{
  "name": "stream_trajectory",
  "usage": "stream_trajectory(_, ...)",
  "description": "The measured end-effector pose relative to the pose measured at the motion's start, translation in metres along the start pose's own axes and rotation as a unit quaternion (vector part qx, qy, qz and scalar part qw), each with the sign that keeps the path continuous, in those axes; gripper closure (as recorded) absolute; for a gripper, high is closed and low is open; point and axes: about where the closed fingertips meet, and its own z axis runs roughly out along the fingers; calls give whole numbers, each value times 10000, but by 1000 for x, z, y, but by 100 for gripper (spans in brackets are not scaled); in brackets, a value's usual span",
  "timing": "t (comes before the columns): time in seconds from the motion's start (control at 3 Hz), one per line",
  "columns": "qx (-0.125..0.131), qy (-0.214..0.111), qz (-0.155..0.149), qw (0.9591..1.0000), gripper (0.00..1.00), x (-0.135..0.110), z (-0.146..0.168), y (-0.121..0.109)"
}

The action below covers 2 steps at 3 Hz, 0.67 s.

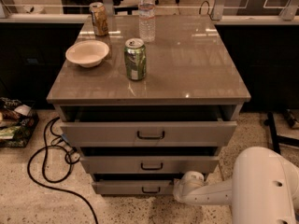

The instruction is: Open bottom drawer

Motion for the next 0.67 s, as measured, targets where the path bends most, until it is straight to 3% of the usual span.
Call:
stream_trajectory(0.33,0,0,0,10000,100,0,0,0)
stream_trajectory(0.67,-1,0,0,10000,82,0,0,0)
